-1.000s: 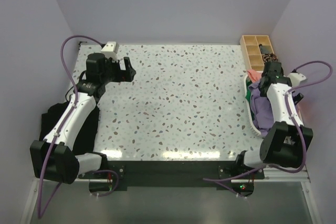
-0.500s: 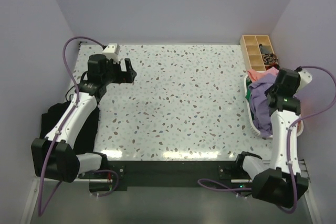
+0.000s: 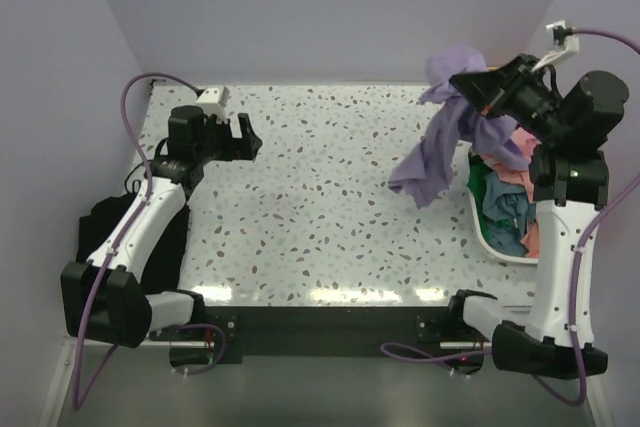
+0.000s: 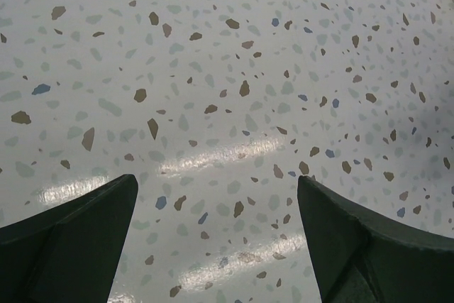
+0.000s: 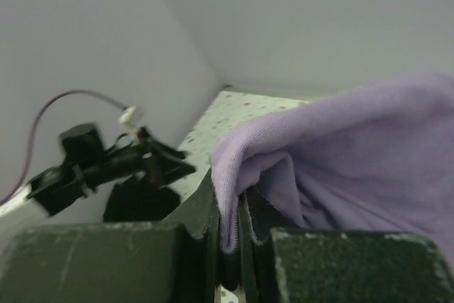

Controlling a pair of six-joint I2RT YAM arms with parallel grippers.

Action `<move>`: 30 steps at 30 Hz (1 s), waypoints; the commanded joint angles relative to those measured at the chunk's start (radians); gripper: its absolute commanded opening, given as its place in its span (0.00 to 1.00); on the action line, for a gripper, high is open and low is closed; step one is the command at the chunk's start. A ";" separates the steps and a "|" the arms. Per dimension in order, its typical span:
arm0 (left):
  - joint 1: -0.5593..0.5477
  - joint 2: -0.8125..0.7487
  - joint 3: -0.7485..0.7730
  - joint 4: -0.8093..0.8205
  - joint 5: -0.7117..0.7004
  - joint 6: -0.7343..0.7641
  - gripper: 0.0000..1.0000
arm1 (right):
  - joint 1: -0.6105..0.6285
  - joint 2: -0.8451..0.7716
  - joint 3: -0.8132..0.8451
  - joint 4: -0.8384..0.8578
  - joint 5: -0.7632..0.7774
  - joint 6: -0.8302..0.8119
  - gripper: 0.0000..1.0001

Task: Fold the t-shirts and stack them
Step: Move the tshirt to the center of the board

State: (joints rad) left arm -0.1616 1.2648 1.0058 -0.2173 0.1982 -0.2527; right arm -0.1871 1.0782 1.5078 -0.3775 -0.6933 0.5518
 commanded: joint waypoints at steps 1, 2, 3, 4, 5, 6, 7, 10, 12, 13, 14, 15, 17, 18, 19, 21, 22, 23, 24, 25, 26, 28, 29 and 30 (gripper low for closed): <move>-0.001 -0.051 -0.018 0.065 0.007 -0.034 1.00 | 0.179 0.116 0.176 0.186 -0.311 0.092 0.00; -0.001 -0.054 -0.021 0.064 0.004 -0.036 1.00 | 0.225 0.141 0.225 0.181 -0.316 0.091 0.00; -0.001 -0.058 -0.022 0.064 0.000 -0.037 1.00 | 0.256 0.191 0.242 0.184 -0.311 0.100 0.00; -0.001 -0.067 -0.029 0.064 -0.005 -0.042 1.00 | 0.309 0.218 0.261 0.187 -0.313 0.105 0.00; -0.001 -0.071 -0.033 0.067 -0.014 -0.045 1.00 | 0.337 0.245 0.303 0.183 -0.322 0.105 0.00; -0.001 -0.077 -0.042 0.065 -0.022 -0.049 1.00 | 0.365 0.277 0.321 0.186 -0.330 0.117 0.00; -0.001 -0.090 -0.048 0.070 -0.029 -0.056 1.00 | 0.421 0.329 0.336 0.209 -0.336 0.125 0.00; -0.001 -0.113 -0.068 0.070 -0.052 -0.072 1.00 | 0.497 0.400 0.353 0.201 -0.315 0.096 0.00; -0.001 -0.122 -0.079 0.067 -0.062 -0.079 1.00 | 0.502 0.420 0.312 0.151 -0.225 0.032 0.00; -0.001 -0.134 -0.082 0.065 -0.063 -0.086 1.00 | 0.502 0.437 0.292 0.078 -0.165 0.001 0.00; -0.001 -0.140 -0.090 0.065 -0.065 -0.091 1.00 | 0.500 0.446 0.251 0.036 -0.038 -0.060 0.00; -0.001 -0.145 -0.102 0.068 -0.065 -0.095 1.00 | 0.502 0.459 0.224 -0.001 0.036 -0.087 0.00; -0.001 -0.150 -0.116 0.085 -0.039 -0.111 1.00 | 0.502 0.506 0.140 -0.110 0.176 -0.150 0.00; -0.001 -0.147 -0.125 0.087 -0.030 -0.115 1.00 | 0.502 0.522 0.103 -0.132 0.398 -0.157 0.00; -0.001 -0.147 -0.130 0.088 -0.022 -0.125 1.00 | 0.502 0.538 0.047 -0.209 0.508 -0.139 0.00; -0.001 -0.139 -0.141 0.084 -0.010 -0.128 0.99 | 0.497 0.621 0.020 -0.332 0.744 -0.127 0.00; -0.001 -0.136 -0.147 0.081 -0.006 -0.129 0.99 | 0.497 0.644 -0.025 -0.345 0.793 -0.128 0.00; -0.001 -0.134 -0.157 0.079 -0.002 -0.129 0.98 | 0.497 0.667 -0.053 -0.351 0.823 -0.115 0.00; -0.001 -0.128 -0.164 0.082 0.004 -0.131 0.98 | 0.497 0.674 -0.082 -0.321 0.836 -0.115 0.00; -0.001 -0.124 -0.171 0.090 0.013 -0.132 0.98 | 0.497 0.674 -0.134 -0.305 0.842 -0.115 0.00; -0.001 -0.117 -0.183 0.096 0.044 -0.132 0.98 | 0.497 0.677 -0.150 -0.296 0.856 -0.107 0.00; -0.004 -0.091 -0.193 0.111 0.076 -0.132 0.96 | 0.497 0.674 -0.175 -0.281 0.906 -0.104 0.16; -0.007 -0.081 -0.202 0.117 0.114 -0.129 0.95 | 0.497 0.669 -0.176 -0.284 0.928 -0.099 0.23; -0.012 -0.062 -0.202 0.110 0.121 -0.126 0.95 | 0.497 0.648 -0.181 -0.281 0.942 -0.101 0.35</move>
State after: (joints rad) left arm -0.1623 1.1591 0.8238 -0.1581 0.2218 -0.3676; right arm 0.3046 1.8210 1.3064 -0.6636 0.0685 0.4549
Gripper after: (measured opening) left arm 0.954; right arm 0.197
